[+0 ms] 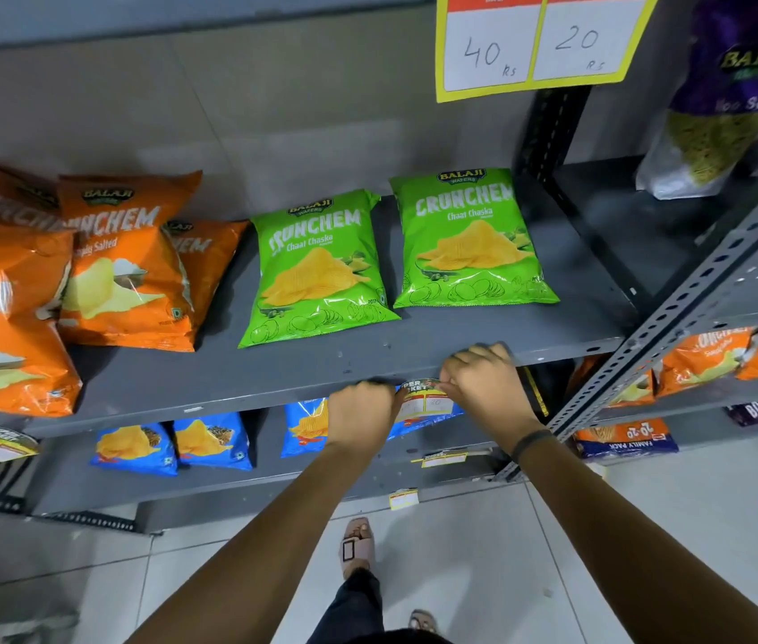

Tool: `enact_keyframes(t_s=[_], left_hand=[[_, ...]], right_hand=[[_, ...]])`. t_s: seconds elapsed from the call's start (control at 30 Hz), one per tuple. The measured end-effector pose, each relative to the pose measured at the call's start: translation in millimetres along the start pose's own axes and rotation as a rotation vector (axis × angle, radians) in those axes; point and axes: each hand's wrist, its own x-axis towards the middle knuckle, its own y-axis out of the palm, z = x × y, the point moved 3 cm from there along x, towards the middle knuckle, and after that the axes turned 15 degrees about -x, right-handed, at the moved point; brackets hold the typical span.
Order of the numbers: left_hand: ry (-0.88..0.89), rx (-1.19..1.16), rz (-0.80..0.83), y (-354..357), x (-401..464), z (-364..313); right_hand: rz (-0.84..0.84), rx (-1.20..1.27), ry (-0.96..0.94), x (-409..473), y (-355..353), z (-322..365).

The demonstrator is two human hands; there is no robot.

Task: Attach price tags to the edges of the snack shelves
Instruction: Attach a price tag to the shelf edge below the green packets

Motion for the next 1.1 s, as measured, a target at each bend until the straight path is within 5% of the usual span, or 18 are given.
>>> enact_keyframes(t_s=[0.4, 0.83, 1.1], left_hand=[[0.026, -0.065, -0.127, -18, -5, -10], [-0.079, 0.008, -0.113, -27, 6, -26], [-0.118, -0.148, -0.091, -43, -18, 1]], right_hand=[[-0.04, 0.523, 0.098, 0, -6, -15], [-0.003, 0.56, 0.181, 2, -12, -12], [-0.171, 0.458, 0.298, -19, -26, 30]])
